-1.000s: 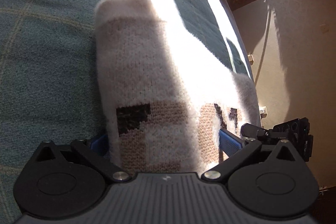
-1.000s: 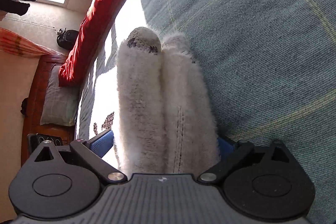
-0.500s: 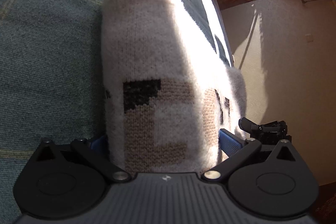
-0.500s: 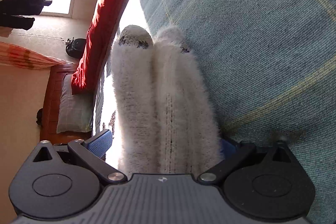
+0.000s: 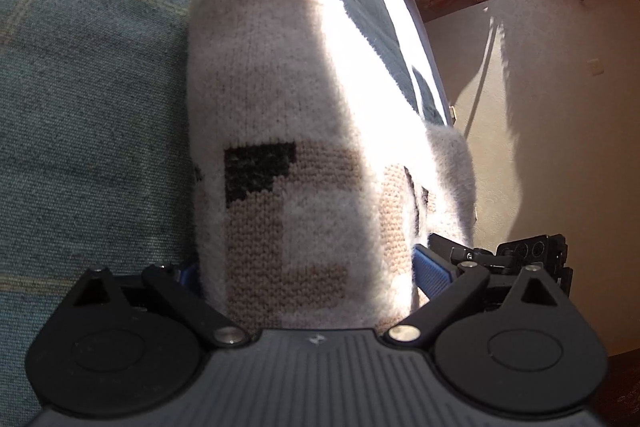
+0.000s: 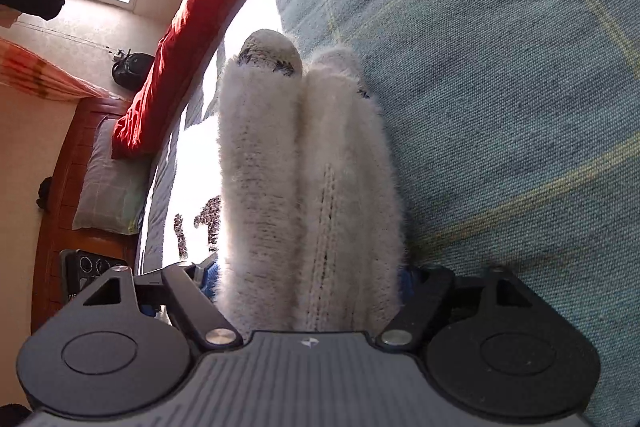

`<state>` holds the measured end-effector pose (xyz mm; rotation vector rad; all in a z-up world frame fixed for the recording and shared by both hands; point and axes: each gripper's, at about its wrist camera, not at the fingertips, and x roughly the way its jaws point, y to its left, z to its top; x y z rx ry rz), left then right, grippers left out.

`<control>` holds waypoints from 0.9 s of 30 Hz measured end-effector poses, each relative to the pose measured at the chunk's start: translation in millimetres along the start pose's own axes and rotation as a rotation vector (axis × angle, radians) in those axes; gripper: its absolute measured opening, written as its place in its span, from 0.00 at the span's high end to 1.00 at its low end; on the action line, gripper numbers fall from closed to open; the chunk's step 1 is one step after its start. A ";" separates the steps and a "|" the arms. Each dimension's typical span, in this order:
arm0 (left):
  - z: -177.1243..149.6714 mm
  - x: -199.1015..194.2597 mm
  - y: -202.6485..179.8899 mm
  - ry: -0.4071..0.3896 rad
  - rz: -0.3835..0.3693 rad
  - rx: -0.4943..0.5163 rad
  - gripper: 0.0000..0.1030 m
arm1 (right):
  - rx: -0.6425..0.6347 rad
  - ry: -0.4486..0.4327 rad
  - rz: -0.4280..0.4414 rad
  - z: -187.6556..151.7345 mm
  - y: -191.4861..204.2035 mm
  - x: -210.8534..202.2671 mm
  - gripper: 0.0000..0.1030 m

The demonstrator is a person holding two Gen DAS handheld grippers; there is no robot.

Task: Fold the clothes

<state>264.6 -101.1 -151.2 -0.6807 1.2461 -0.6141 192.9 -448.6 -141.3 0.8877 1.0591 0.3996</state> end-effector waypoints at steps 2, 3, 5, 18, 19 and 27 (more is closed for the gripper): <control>-0.8 -1.9 -6.3 -0.008 0.022 0.014 0.09 | -0.012 -0.012 -0.023 -2.7 6.5 -2.0 0.27; 0.0 -3.5 -9.5 -0.011 0.029 0.020 0.10 | -0.022 -0.016 -0.036 -3.5 10.5 -2.8 0.28; 1.5 -7.0 -15.4 -0.016 0.039 0.033 0.12 | -0.047 -0.021 -0.065 -4.5 19.3 -4.6 0.29; 3.3 -58.3 -38.7 -0.091 0.041 0.093 0.15 | -0.172 -0.044 -0.086 -18.5 82.7 -20.1 0.33; 3.5 -66.4 -38.0 -0.104 0.043 0.097 0.15 | -0.177 -0.045 -0.083 -19.3 90.3 -17.8 0.33; 6.3 -142.5 -15.6 -0.217 0.071 0.099 0.15 | -0.239 -0.059 -0.069 -37.0 165.3 19.2 0.33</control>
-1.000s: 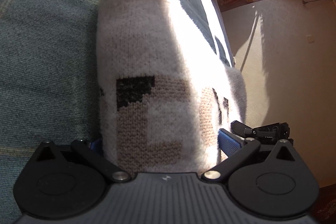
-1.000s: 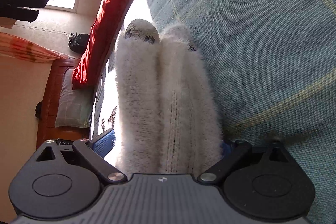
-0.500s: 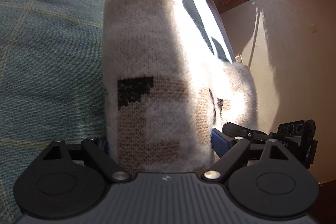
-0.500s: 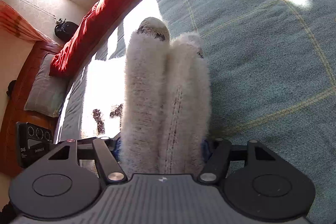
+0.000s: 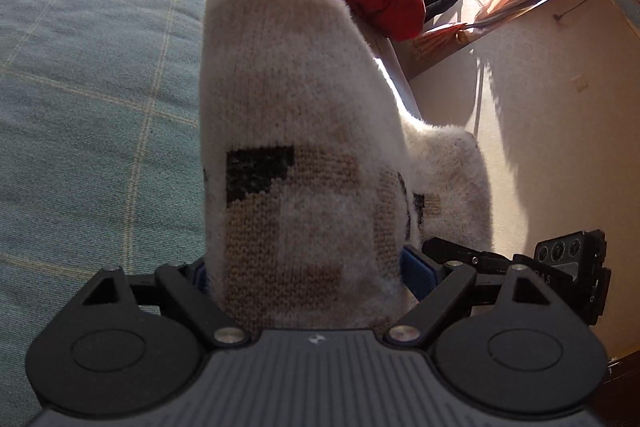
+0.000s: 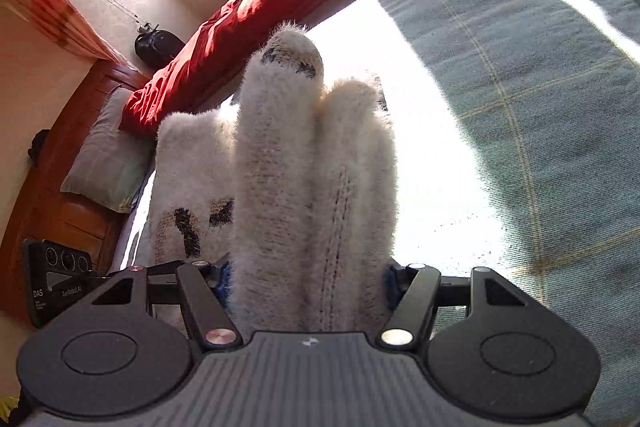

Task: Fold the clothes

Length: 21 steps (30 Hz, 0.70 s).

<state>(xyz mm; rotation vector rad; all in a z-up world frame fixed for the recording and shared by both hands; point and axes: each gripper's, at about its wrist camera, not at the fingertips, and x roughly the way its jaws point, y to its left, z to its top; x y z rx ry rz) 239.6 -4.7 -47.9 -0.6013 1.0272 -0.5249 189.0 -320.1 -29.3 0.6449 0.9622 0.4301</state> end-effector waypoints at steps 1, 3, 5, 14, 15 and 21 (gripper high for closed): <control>1.4 -11.2 6.2 -0.015 0.010 -0.004 0.15 | -0.010 0.007 0.005 -1.2 10.0 6.5 0.33; 5.3 -31.8 18.5 -0.041 0.027 -0.013 0.15 | -0.028 0.028 0.016 -4.9 30.2 20.3 0.33; 12.4 -50.5 32.0 -0.064 0.040 -0.032 0.15 | -0.044 0.045 0.026 -7.7 52.0 34.8 0.33; 17.7 -133.9 122.6 -0.153 0.116 -0.121 0.15 | -0.094 0.122 0.055 -32.3 148.6 113.2 0.32; 20.2 -142.4 133.1 -0.157 0.118 -0.137 0.15 | -0.093 0.129 0.054 -35.3 160.1 123.8 0.32; 39.1 -182.7 197.6 -0.181 0.150 -0.205 0.16 | -0.112 0.174 0.040 -53.2 225.7 189.5 0.32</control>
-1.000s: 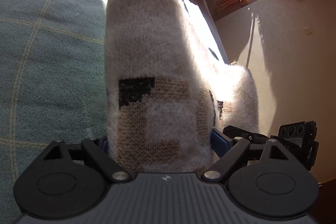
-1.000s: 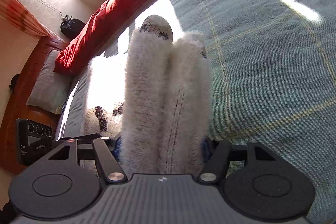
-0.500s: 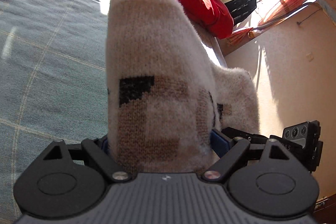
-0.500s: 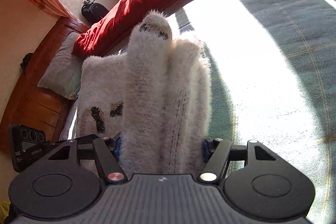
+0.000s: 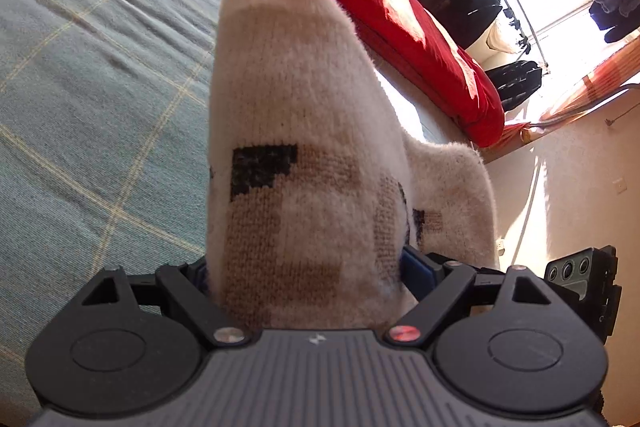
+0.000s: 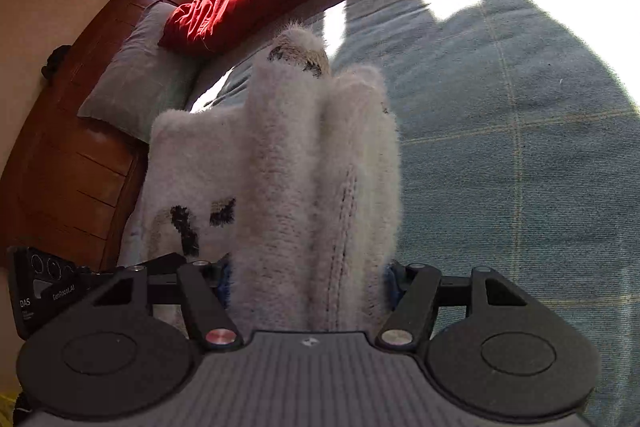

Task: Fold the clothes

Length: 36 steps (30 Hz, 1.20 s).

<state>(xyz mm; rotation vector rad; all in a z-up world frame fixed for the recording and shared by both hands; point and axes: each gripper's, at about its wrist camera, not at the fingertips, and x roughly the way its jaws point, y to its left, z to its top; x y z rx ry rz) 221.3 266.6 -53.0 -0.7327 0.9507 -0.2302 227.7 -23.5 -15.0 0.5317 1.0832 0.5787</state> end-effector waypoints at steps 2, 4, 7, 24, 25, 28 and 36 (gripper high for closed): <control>12.9 -8.7 18.9 -0.014 0.022 -0.009 0.16 | -0.017 0.023 0.000 -1.7 20.2 24.1 0.32; 27.5 -14.0 35.9 -0.019 0.044 -0.013 0.15 | -0.025 0.043 0.000 -2.4 37.6 46.9 0.32; 48.4 -18.4 54.1 -0.026 0.081 -0.006 0.15 | -0.037 0.064 0.003 -2.1 62.9 81.6 0.32; 84.8 -24.6 139.3 0.015 0.201 0.032 0.14 | -0.018 0.126 -0.021 -12.7 86.2 179.2 0.27; 85.2 -26.8 140.7 0.013 0.198 0.029 0.14 | -0.025 0.130 -0.012 -12.3 84.9 178.3 0.26; 88.4 -34.5 141.7 0.005 0.222 0.036 0.14 | -0.046 0.140 0.002 -9.6 83.7 173.4 0.24; 95.3 -90.2 130.2 -0.093 0.270 0.077 0.15 | -0.141 0.068 -0.008 -8.5 96.8 147.1 0.23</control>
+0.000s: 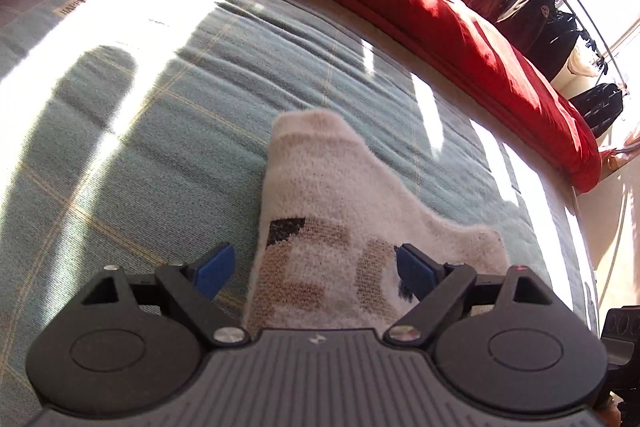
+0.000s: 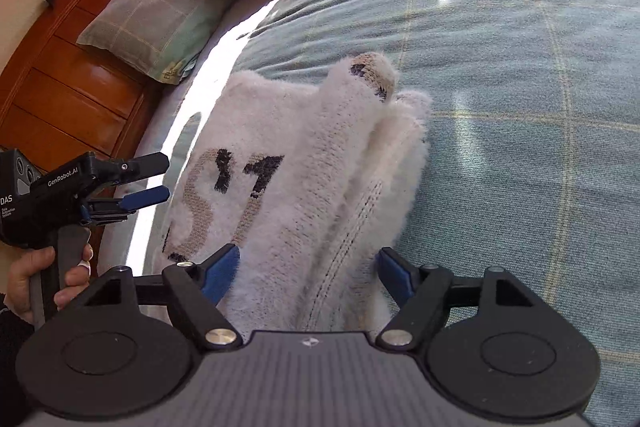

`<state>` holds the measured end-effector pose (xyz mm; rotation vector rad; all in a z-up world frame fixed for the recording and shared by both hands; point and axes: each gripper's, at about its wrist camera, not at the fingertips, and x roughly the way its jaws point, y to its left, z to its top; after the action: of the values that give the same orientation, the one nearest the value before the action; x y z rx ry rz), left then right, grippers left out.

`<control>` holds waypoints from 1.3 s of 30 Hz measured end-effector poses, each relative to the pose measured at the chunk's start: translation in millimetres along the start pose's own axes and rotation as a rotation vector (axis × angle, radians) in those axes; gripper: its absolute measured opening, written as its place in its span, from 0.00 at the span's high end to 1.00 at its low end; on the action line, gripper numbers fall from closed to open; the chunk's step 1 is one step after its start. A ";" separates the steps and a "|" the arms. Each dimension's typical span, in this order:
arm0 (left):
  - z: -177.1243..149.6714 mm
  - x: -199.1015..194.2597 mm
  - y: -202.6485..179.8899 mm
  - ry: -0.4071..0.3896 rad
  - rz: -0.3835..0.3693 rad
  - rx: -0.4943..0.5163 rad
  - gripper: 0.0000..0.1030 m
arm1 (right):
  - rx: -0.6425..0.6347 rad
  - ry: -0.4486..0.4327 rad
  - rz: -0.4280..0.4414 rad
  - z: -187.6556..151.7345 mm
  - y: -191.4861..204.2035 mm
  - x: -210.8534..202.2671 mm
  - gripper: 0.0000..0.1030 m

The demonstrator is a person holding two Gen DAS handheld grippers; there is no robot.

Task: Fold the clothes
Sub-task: 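Open both tools and release the folded sweater onto the bedspread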

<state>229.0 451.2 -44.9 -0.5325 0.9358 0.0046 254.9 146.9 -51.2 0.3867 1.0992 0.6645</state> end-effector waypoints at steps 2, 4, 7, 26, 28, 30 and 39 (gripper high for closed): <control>-4.5 -13.7 -5.6 -0.006 -0.009 0.021 0.14 | -0.063 -0.075 -0.020 3.6 10.0 -17.3 0.22; -15.6 -23.3 -16.3 -0.005 -0.054 0.044 0.13 | -0.136 -0.145 -0.007 6.4 21.2 -33.5 0.20; -34.9 -29.1 -30.3 0.008 -0.094 0.074 0.13 | -0.304 -0.150 0.112 8.4 45.9 -48.3 0.19; -63.7 -5.1 -24.9 0.038 -0.125 0.067 0.11 | -0.755 0.061 0.020 -49.6 58.2 -11.2 0.25; -67.5 -11.5 -36.0 0.036 -0.077 0.123 0.11 | -0.736 0.064 0.017 -47.3 57.7 -9.7 0.25; -75.2 -20.2 -49.1 0.029 -0.018 0.186 0.11 | -0.728 0.065 0.013 -46.8 57.8 -9.5 0.25; -134.1 -57.9 -59.1 -0.047 0.097 0.210 0.10 | -0.719 0.054 0.005 -50.4 60.3 -6.3 0.20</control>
<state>105.2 353.9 -38.5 -0.2915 0.9030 0.0062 189.2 186.1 -32.0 -0.2475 0.8395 1.0232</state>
